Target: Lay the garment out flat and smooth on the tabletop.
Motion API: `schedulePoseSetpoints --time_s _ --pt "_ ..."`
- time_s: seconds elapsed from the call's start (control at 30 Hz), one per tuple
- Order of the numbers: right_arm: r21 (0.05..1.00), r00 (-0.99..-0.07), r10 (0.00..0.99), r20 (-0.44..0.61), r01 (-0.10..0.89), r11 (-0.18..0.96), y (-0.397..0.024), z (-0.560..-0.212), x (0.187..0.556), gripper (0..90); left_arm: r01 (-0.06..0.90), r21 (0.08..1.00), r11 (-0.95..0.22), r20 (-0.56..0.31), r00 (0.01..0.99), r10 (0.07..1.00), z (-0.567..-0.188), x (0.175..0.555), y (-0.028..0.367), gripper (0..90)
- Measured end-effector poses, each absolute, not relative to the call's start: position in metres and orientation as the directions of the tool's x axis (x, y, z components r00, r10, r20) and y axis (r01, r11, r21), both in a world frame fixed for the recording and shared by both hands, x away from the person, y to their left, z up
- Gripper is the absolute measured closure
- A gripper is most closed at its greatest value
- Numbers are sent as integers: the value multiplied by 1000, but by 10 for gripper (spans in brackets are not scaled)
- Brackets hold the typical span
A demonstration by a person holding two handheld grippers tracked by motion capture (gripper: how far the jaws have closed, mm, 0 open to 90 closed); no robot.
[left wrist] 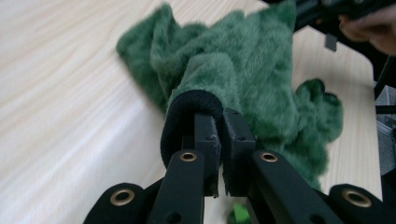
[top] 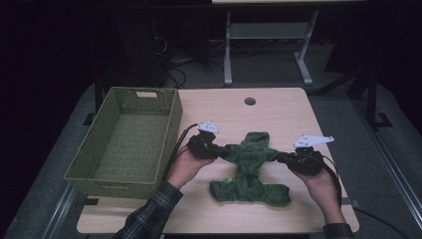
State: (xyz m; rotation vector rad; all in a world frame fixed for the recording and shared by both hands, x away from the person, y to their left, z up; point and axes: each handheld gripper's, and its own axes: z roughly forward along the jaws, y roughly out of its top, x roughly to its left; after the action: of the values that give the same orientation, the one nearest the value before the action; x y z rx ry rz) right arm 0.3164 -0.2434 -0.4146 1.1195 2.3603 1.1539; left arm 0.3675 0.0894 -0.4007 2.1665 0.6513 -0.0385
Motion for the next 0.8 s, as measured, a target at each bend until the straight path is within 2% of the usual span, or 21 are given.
schedulePoseSetpoints --time_s 0.17,0.53,0.8 --pt "753 -686 724 73 514 412 -234 -417 329 829 515 691 -507 -266 833 485 -417 361 99 860" --pt "696 -714 691 110 552 460 -219 -446 347 827 560 615 -556 -236 803 548 -450 360 101 858" --pt "665 -717 687 120 571 481 -217 -457 352 819 570 615 -545 -247 795 553 -462 362 98 845"
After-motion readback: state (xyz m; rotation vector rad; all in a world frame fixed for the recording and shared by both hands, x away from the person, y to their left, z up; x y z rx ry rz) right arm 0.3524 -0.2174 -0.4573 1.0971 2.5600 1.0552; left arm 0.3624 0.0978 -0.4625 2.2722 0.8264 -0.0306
